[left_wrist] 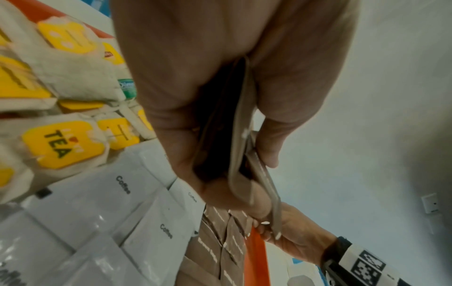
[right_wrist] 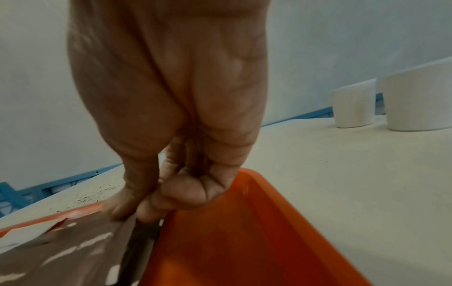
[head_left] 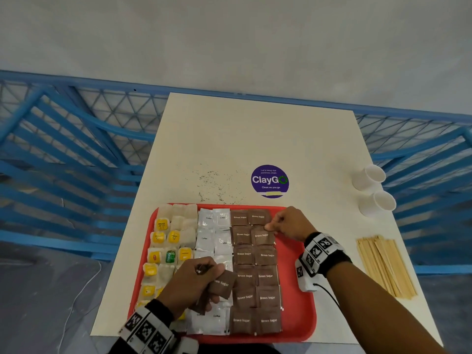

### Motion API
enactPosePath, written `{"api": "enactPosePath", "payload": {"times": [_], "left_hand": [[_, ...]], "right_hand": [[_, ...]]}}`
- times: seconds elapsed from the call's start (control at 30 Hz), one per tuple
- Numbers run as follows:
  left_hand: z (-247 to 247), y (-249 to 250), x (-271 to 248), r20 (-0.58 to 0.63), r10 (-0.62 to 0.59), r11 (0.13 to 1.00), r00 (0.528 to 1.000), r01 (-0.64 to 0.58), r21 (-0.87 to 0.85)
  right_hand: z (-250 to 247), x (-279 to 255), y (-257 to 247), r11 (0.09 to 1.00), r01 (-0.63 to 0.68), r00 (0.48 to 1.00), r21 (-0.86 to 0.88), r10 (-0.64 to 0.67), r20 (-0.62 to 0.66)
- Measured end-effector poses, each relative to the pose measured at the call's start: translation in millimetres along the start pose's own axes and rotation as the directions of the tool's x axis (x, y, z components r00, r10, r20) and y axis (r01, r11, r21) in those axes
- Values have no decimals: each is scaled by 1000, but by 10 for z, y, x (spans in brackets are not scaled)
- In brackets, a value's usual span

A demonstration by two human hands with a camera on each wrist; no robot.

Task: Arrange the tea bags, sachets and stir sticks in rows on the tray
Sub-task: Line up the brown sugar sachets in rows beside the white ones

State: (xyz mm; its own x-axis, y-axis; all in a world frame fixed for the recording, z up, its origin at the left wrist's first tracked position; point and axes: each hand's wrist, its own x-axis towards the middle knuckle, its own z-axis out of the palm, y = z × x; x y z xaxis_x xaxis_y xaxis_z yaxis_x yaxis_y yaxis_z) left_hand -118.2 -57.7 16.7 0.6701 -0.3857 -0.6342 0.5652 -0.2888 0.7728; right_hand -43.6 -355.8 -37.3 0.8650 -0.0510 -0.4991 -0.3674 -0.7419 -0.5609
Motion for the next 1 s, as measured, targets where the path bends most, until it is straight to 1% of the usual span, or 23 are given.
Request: {"api": "enactPosePath", "payload": {"times": [0.07,0.13,0.2,0.23,0.3,0.37,0.43,0.47,0.53,0.57,0.6,0.7,0.77,0.83,0.87,0.93,1.0], "left_hand": [[-14,1,1,0,-2,1000,1000,2,-5],[-20,9,12,8,1,1000,1000,-1,-24],[-25,17,22,7,5,999,1000,-5,-38],[-38,5,37,12,1,999,1000,-1,-41],[-52,14,48,26,-24,998,999,26,-59],[-55,28,68,30,-44,986,999,48,-159],[-45,73,99,28,-32,966,999,38,-256],[-32,104,116,24,-9,961,1000,15,-276],[28,177,138,20,40,964,999,-33,-265],[71,212,143,21,53,968,998,-46,-247],[122,257,136,23,67,971,997,-60,-230],[237,357,96,24,130,978,991,-124,-166],[271,381,89,4,171,981,985,-170,-92],[288,376,104,-39,209,976,977,-211,-54],[296,369,110,-60,205,976,977,-209,-54],[309,327,108,-77,179,980,981,-184,-71],[319,245,96,-64,150,985,987,-155,-75]], "right_hand": [[51,-14,20,999,-28,999,18,29,-45],[79,-30,58,997,-45,989,59,53,-140],[84,-65,99,993,-46,967,107,71,-244],[93,-97,107,992,-47,959,115,77,-274],[154,-201,108,993,-39,952,115,72,-298],[233,-343,45,989,-3,948,148,50,-314],[296,-546,-112,975,53,958,218,12,-285],[319,-675,-220,962,80,973,261,-19,-232],[347,-963,-450,920,130,990,371,-102,-94],[368,-1091,-547,891,153,988,428,-142,-58],[383,-1197,-619,859,171,985,483,-161,-64],[386,-1336,-680,772,191,978,606,-93,-189],[384,-1381,-651,737,213,968,641,-69,-242],[394,-1437,-611,710,222,963,668,-49,-267],[402,-1468,-587,688,210,966,694,-37,-255],[446,-1524,-535,650,140,986,747,-19,-169],[526,-1540,-454,656,68,997,751,-10,-81]]}}
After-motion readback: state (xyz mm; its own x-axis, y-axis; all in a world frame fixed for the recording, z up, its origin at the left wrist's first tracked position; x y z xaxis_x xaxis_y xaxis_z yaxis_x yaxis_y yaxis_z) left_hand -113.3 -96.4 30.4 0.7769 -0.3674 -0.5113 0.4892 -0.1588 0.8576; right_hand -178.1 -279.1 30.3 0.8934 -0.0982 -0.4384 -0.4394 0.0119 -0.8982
